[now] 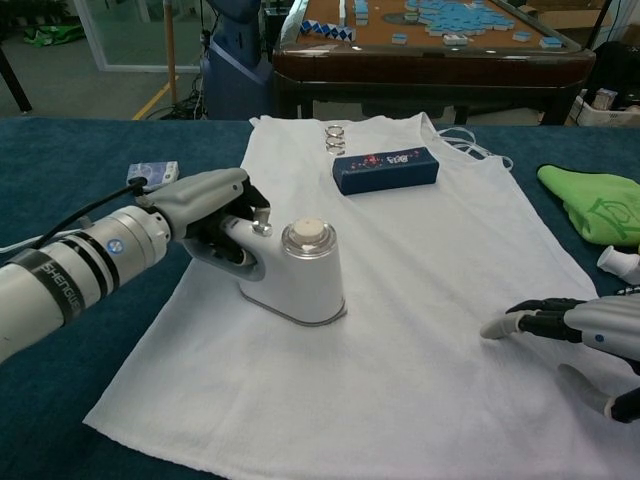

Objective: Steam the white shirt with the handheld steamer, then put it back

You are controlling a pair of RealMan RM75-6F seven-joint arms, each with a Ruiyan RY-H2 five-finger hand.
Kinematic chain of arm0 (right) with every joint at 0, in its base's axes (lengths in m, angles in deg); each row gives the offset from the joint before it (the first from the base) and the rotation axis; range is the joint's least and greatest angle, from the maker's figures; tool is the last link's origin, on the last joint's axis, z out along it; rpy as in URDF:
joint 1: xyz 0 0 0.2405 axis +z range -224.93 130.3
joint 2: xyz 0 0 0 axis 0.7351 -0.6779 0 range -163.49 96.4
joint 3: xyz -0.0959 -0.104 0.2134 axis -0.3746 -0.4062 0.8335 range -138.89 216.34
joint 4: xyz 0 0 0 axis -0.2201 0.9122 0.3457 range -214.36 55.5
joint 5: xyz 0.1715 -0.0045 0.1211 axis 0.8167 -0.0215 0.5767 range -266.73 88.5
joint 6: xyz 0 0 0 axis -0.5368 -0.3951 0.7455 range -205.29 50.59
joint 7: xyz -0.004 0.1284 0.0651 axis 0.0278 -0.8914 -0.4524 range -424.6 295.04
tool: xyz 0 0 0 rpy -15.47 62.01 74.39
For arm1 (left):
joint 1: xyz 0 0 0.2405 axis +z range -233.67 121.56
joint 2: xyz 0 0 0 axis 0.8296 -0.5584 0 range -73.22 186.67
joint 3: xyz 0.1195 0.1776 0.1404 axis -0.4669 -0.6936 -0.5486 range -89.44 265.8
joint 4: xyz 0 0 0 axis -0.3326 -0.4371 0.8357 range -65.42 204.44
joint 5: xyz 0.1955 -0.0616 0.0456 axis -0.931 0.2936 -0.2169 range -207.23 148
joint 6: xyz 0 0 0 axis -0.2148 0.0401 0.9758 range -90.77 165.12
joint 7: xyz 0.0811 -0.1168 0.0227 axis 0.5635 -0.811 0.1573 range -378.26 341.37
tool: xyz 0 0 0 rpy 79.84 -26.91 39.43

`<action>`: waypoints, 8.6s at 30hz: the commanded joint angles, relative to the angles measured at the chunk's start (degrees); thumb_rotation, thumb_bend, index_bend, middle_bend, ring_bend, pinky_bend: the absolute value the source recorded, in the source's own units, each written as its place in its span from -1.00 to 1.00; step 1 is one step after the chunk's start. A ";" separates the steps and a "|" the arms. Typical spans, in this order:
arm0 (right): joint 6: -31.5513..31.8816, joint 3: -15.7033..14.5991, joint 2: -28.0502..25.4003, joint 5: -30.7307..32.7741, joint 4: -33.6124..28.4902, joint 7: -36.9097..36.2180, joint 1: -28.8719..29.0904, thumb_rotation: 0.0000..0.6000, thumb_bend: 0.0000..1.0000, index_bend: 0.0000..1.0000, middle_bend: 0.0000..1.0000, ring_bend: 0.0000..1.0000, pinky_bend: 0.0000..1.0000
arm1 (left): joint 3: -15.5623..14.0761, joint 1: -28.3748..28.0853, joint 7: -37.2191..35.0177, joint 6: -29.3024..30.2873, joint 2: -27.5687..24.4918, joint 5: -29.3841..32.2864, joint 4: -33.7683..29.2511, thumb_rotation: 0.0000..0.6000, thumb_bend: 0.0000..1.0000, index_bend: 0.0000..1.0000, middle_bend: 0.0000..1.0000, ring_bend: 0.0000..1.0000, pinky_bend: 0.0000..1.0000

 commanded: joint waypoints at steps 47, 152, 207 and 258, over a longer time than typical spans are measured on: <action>0.88 -0.91 -0.18 0.94 -1.37 0.70 0.14 1.00 0.48 -0.82 -0.73 -0.97 -0.92 | 1.30 -4.46 -3.82 3.23 3.88 -4.84 9.56 1.00 -0.59 0.66 0.74 0.50 0.56; -0.50 -1.96 1.44 -0.05 0.67 -2.40 1.57 1.00 0.48 -0.82 -0.73 -0.97 -0.92 | -3.61 2.41 4.83 4.37 -1.65 -6.14 5.73 1.00 -0.60 0.66 0.72 0.48 0.56; 24.14 8.00 -11.91 -0.93 -12.51 7.08 -4.51 1.00 -0.56 -0.83 -0.73 -0.97 -0.92 | -3.62 11.78 -7.62 6.86 -13.34 -3.98 9.71 1.00 -0.60 0.60 0.62 0.40 0.53; 25.54 10.66 -14.37 5.60 -6.54 2.16 -10.76 1.00 -0.51 -0.84 -0.73 -0.97 -0.96 | -1.79 21.23 1.27 13.73 -27.98 3.19 -16.18 1.00 -0.78 -1.00 -1.00 -0.99 -0.59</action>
